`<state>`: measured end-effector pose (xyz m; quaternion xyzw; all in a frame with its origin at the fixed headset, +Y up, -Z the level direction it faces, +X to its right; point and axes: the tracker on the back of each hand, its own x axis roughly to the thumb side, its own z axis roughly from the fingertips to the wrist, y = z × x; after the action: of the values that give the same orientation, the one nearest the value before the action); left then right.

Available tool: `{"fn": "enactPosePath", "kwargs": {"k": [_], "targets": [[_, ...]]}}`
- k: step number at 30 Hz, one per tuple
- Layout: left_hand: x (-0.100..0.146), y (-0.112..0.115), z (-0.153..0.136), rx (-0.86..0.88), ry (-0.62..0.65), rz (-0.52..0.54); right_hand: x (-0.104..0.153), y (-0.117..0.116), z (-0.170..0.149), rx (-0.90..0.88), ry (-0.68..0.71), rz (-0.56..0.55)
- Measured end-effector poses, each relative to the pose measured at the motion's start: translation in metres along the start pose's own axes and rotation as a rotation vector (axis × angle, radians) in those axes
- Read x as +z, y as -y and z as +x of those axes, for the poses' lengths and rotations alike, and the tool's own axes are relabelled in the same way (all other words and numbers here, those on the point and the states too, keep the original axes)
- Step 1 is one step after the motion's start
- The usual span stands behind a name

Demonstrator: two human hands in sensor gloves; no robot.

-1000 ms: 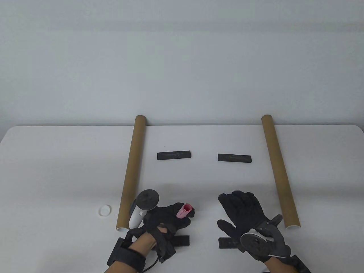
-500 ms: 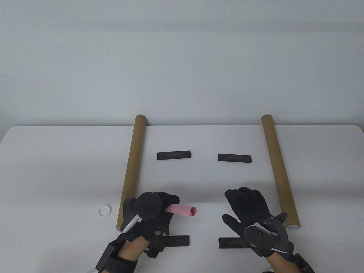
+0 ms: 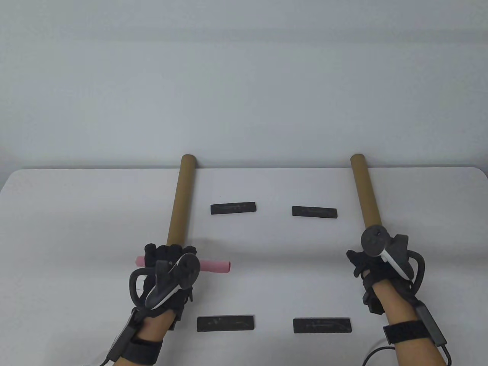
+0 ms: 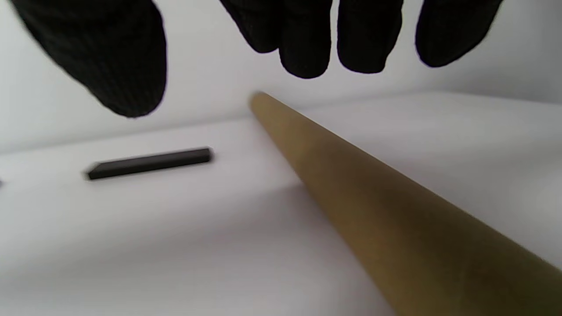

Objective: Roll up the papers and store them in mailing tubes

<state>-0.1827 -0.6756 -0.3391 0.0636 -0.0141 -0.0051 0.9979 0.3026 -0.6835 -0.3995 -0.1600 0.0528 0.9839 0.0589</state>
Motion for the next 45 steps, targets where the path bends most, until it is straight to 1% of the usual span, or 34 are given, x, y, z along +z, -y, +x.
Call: {"fn": "enactPosePath", "kwargs": {"k": [2,5,7,9,12,15,18,19,20,22,23,24,26,28,29,30,31,32,33,34,35,37,38,39,40,41,43,45], "targets": [[-0.001,0.001,-0.003,-0.020,-0.008,-0.010,-0.027,-0.010,-0.009,0.008,-0.111,0.108],[-0.002,0.003,-0.006,-0.036,-0.019,-0.019,-0.054,-0.026,-0.018,0.031,-0.237,0.217],[-0.001,0.003,-0.007,-0.049,-0.032,-0.015,-0.066,-0.039,-0.023,0.027,-0.310,0.279],[-0.001,0.003,-0.006,-0.068,-0.047,-0.036,-0.074,-0.049,-0.026,0.025,-0.370,0.296],[-0.002,0.005,-0.006,-0.080,-0.040,-0.048,-0.078,-0.056,-0.027,0.060,-0.402,0.295],[-0.002,0.007,-0.005,-0.091,-0.033,-0.062,-0.078,-0.054,-0.027,0.034,-0.408,0.279],[-0.001,0.007,-0.004,-0.090,-0.029,-0.053,-0.074,-0.049,-0.032,-0.032,-0.405,0.230],[0.000,0.007,-0.004,-0.086,-0.026,-0.045,-0.073,-0.047,-0.035,-0.038,-0.409,0.236],[0.000,0.007,-0.004,-0.084,-0.024,-0.039,-0.071,-0.043,-0.037,-0.035,-0.393,0.223],[0.001,0.006,-0.003,-0.081,-0.011,-0.026,-0.065,-0.033,-0.043,-0.032,-0.362,0.146],[0.001,0.006,-0.002,-0.080,-0.004,-0.021,-0.060,-0.024,-0.045,-0.031,-0.340,0.104],[0.001,0.007,-0.001,-0.079,0.001,-0.018,-0.056,-0.019,-0.046,-0.044,-0.328,0.087],[0.001,0.007,-0.001,-0.077,0.010,-0.008,-0.042,-0.002,-0.045,-0.055,-0.251,0.031],[0.001,0.007,-0.001,-0.074,0.014,-0.004,-0.023,0.013,-0.039,-0.009,-0.175,-0.069],[0.000,0.007,-0.001,-0.069,0.019,-0.002,-0.009,0.021,-0.035,0.015,-0.115,-0.122],[0.001,0.007,-0.001,-0.066,0.019,-0.001,0.001,0.025,-0.031,0.027,-0.077,-0.159],[0.001,0.007,-0.002,-0.063,0.020,0.004,0.017,0.029,-0.026,0.025,-0.034,-0.218],[0.001,0.007,-0.003,-0.061,0.018,0.006,0.028,0.031,-0.023,0.020,0.002,-0.252],[0.001,0.006,-0.004,-0.057,0.019,0.012,0.045,0.033,-0.020,0.013,0.061,-0.309],[0.002,0.005,-0.005,-0.053,0.016,0.018,0.055,0.033,-0.017,0.020,0.104,-0.356],[0.002,0.005,-0.007,-0.046,0.014,0.028,0.068,0.032,-0.016,0.038,0.145,-0.436],[0.002,0.003,-0.010,-0.042,0.012,0.045,0.079,0.025,-0.017,0.093,0.210,-0.549],[0.003,0.001,-0.014,-0.042,0.005,0.060,0.083,0.018,-0.020,0.095,0.212,-0.595],[0.003,0.000,-0.016,-0.041,-0.001,0.071,0.083,0.015,-0.023,0.098,0.251,-0.603],[0.003,-0.002,-0.020,-0.038,-0.012,0.083,0.081,0.014,-0.027,0.090,0.290,-0.575],[0.003,-0.004,-0.023,-0.035,-0.018,0.091,0.081,0.013,-0.029,0.079,0.294,-0.581],[0.003,-0.010,-0.031,-0.012,-0.054,0.132,0.082,0.015,-0.036,0.112,0.340,-0.616],[0.003,-0.014,-0.036,0.011,-0.080,0.155,0.083,0.015,-0.039,0.104,0.370,-0.615]]}}
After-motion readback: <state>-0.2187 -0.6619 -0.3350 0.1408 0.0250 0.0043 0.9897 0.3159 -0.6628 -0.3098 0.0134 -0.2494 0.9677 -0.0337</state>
